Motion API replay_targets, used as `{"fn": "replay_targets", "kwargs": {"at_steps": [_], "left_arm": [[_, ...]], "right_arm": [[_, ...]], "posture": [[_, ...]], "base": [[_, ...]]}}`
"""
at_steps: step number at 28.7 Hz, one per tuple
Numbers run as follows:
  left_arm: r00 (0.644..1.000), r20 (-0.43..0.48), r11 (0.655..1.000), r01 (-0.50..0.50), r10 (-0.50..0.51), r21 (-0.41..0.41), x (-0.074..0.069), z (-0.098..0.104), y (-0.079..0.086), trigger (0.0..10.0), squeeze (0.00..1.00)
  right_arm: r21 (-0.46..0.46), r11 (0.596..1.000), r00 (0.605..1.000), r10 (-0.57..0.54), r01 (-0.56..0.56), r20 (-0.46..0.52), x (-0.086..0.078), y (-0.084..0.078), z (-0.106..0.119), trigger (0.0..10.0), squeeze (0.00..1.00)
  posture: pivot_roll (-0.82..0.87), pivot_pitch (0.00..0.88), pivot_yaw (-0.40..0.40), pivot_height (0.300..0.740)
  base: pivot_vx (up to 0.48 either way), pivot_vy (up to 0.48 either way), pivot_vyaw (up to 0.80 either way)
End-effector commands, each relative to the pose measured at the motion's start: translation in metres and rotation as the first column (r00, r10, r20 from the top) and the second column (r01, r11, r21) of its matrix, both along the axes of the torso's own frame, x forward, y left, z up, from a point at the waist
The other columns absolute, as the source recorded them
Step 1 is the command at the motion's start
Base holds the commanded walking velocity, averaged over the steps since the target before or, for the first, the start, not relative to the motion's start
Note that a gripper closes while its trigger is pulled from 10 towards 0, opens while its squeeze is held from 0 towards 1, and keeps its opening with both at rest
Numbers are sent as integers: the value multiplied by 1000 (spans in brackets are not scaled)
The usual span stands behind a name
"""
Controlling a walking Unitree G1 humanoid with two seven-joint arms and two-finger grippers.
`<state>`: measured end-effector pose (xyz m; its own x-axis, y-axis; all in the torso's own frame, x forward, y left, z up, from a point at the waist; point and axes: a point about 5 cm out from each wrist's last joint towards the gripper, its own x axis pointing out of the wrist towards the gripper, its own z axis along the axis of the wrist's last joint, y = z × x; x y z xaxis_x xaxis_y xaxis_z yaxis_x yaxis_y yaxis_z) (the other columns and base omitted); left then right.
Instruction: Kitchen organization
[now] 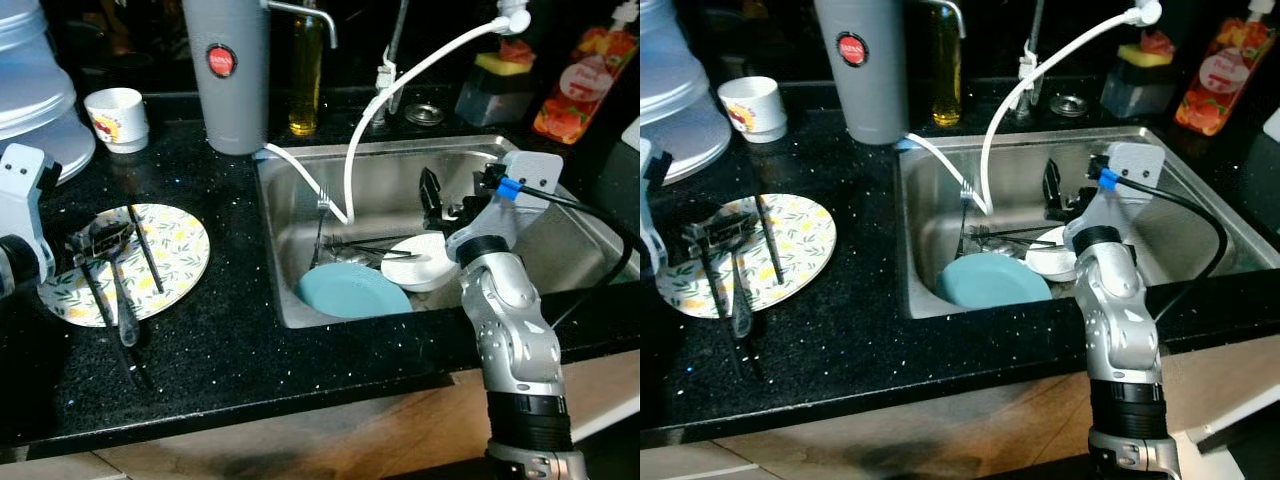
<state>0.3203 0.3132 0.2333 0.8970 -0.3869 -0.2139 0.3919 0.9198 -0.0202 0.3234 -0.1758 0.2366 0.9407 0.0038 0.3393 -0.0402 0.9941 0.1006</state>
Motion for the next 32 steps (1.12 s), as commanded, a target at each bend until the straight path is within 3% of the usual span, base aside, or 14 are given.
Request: {"fn": "replay_targets", "kwargs": {"at_steps": [1,5,6,7,8,9,11,12,18,23,24,25,26,32], "left_arm": [[1000,-24,1000,10,-11,-10,1,-9,-3,10000,0],[1000,-24,1000,9,-10,-24,8,-8,-3,10000,0],[995,-103,999,5,-9,-43,7,-19,-3,4824,0],[995,-103,999,5,-9,-43,7,-19,-3,4824,0],[985,-170,999,-4,-5,-53,4,-28,-4,4706,0],[976,-216,999,-9,-3,-54,0,-36,-5,1922,0],[976,-216,999,-9,-3,-54,0,-36,-5,1922,0],[971,-238,997,-40,25,-60,-2,-42,-5,0,0],[975,-184,977,-149,121,-150,5,-38,-3,0,0],[983,111,940,-103,147,-326,17,21,-2,0,0],[983,111,940,-103,147,-326,17,21,-2,0,0],[966,212,919,-54,147,-391,19,50,-9,0,0],[957,256,910,-18,135,-414,20,63,-14,10000,0],[933,353,878,112,67,-465,34,97,-46,10000,0]], "right_arm": [[0,1000,1000,-11,11,-1,-2,-3,1,10000,0],[1,1000,1000,-17,17,2,-5,-4,1,10000,0],[2,999,999,-33,33,-2,-10,-7,0,10000,0],[2,999,999,-33,33,-2,-10,-7,0,10000,0],[3,999,999,-45,45,-5,-14,-9,-1,10000,0],[4,999,999,-53,53,-11,-16,-11,-3,10000,0],[4,999,999,-53,53,-11,-16,-11,-3,10000,0],[4,998,998,-55,55,-16,-16,-11,-4,10000,0],[-3,1000,999,-30,30,-17,-10,-7,-2,10000,0],[-8,1000,1000,-24,24,-11,-9,-6,2,10000,0],[-8,1000,1000,-24,24,-11,-9,-6,2,10000,0],[-8,1000,1000,-27,27,-11,-9,-7,2,10000,0],[-8,1000,1000,-28,28,-12,-9,-7,1,10000,0],[-8,1000,999,-31,30,-9,-9,-6,1,10000,0]], "posture": [[102,61,-18,740],[97,67,-13,740],[75,106,19,740],[75,106,19,740],[75,106,19,740],[84,111,11,740],[84,111,11,740],[89,109,3,740],[96,93,-16,740],[93,80,-17,740],[93,80,-17,740],[89,71,-14,740],[86,65,-13,740],[73,58,-4,740]], "base": [[0,0,0],[0,0,0],[0,0,0],[0,0,0],[0,0,0],[0,0,0],[0,0,0],[0,0,0],[0,0,0],[0,0,0],[0,0,0],[0,0,0],[0,0,0],[0,0,0]]}}
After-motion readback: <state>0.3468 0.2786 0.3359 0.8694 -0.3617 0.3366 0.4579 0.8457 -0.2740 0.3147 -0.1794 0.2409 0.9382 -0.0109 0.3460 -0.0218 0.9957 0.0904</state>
